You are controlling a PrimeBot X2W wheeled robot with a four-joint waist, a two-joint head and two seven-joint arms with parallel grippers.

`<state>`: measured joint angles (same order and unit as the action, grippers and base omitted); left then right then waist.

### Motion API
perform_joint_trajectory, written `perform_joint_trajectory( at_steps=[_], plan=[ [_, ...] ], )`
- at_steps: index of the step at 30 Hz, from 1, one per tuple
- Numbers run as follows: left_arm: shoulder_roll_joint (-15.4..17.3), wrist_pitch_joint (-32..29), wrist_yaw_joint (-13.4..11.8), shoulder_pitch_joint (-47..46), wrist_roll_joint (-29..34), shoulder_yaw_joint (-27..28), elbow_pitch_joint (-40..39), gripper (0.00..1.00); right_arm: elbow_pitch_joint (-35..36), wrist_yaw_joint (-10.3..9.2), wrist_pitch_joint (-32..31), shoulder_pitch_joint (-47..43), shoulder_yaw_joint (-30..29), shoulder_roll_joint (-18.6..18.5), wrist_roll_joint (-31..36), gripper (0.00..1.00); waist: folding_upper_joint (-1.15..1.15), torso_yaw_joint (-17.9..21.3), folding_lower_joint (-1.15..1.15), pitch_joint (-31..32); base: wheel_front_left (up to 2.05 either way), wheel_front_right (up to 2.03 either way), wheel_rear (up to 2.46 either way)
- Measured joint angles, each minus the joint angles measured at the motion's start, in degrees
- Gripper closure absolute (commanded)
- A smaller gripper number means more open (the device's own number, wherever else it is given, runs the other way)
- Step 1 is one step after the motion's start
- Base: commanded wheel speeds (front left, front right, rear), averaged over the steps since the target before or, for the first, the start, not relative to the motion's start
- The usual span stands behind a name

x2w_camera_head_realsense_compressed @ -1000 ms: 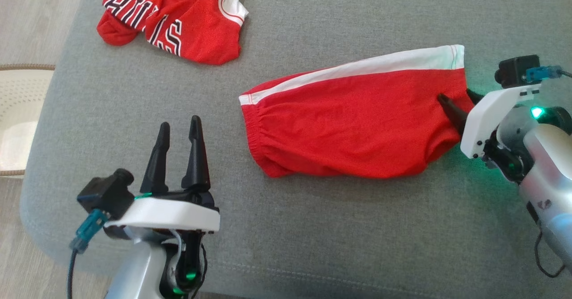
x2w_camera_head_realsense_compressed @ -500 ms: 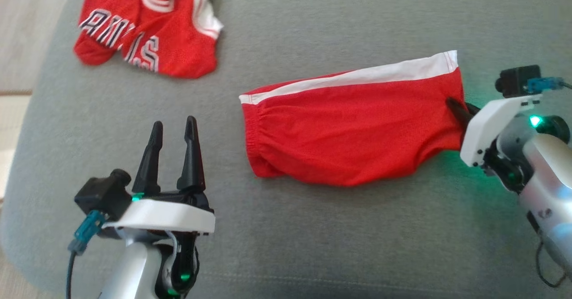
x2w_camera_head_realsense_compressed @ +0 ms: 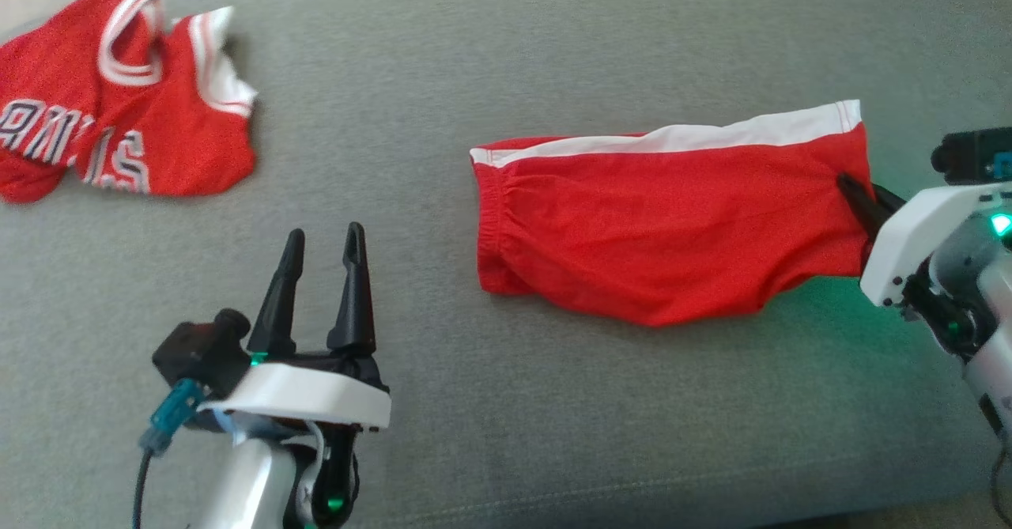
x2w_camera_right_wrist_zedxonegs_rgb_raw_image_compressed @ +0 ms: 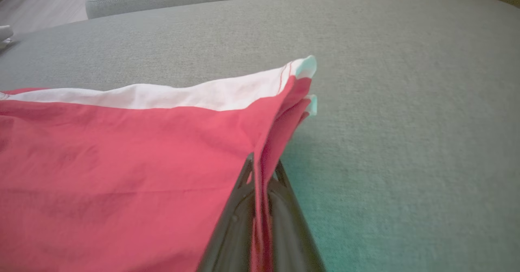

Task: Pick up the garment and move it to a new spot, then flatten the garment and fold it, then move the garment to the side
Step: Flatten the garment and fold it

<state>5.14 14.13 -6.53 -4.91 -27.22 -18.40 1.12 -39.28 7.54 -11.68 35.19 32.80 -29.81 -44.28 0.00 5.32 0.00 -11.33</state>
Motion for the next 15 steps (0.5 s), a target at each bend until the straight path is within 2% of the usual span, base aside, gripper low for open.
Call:
perform_joint_trajectory(
  at_steps=[6, 15],
  plan=[
    [0.01, -0.22, 0.05, -0.14, 0.01, -1.15, 0.87, 0.0, 3.38, 0.0, -0.67, -2.85, -3.14, 1.25, 0.49, 1.0, 0.0, 1.53, 0.0, 0.06, 0.0, 0.0, 0.0],
    [-0.09, -0.43, -0.02, 0.05, -0.16, -1.49, 1.71, 0.0, 14.37, 0.0, -4.23, -5.85, -4.55, 6.87, -0.03, 1.0, 0.0, -2.11, 0.0, 1.76, 0.0, 0.0, 0.0]
  ],
)
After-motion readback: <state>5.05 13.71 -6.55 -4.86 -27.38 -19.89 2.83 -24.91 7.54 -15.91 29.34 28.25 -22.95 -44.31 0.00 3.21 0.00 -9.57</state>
